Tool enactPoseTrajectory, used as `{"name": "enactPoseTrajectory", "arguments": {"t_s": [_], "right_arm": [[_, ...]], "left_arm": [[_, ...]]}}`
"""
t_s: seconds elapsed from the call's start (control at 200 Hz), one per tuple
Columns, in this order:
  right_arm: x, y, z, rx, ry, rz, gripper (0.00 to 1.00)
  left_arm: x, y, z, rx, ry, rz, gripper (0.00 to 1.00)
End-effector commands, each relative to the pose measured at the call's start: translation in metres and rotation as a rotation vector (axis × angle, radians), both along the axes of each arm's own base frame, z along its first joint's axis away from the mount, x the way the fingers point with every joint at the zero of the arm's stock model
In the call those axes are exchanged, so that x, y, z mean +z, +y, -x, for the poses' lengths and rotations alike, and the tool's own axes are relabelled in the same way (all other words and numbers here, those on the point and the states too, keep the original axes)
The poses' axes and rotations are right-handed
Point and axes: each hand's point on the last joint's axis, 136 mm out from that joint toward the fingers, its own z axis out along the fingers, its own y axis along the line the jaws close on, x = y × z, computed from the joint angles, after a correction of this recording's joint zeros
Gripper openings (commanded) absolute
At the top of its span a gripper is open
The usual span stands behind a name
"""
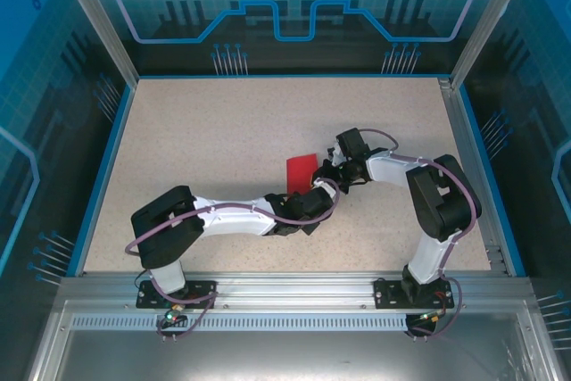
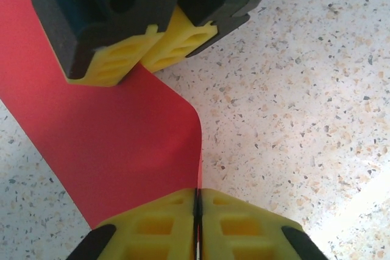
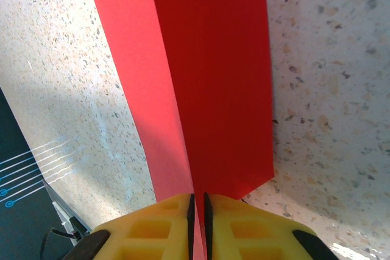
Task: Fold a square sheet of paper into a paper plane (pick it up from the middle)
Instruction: Third fold the triangle at the center of the table.
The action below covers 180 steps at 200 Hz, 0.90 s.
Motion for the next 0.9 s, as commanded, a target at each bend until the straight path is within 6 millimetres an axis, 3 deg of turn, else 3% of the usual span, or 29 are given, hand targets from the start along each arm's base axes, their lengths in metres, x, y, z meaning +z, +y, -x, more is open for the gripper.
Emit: {"name": "enactPoseTrajectory", "arguments": {"t_s": [0.0,0.04,0.25,0.42,0.525,0.705,0.895], "right_arm": [[-0.001,-0.004,-0.001,0.003,0.021,-0.011,0.16],[-0.001,-0.003,-0.001,0.004,0.017,-0.011,0.16],[0.004,-0.008,-0.002,-0.004,0.007,-0.005,0.21],[0.013,-0.034,-0.007,-0.038,-0.042,0.073,0.33],[0.02,-0.043,-0.011,-0.048,-0.072,0.087,0.33],[0.033,-0.022,-0.022,0.006,-0.112,-0.003,0.2],[0.022,-0.001,-0.032,0.064,-0.088,-0.009,0.14]], "left_arm": [[0.012,0.002,-0.004,0.028,-0.025,0.013,0.04],[0.013,0.002,-0.004,0.031,-0.024,0.021,0.0],[0.014,0.002,-0.005,0.04,0.033,0.064,0.0],[0.015,0.006,-0.003,0.041,0.193,0.209,0.0],[0.016,0.006,-0.003,0.037,0.289,0.301,0.0],[0.014,0.006,-0.003,0.018,0.409,0.389,0.0],[0.012,0.014,-0.01,0.039,0.452,0.427,0.0]]}}
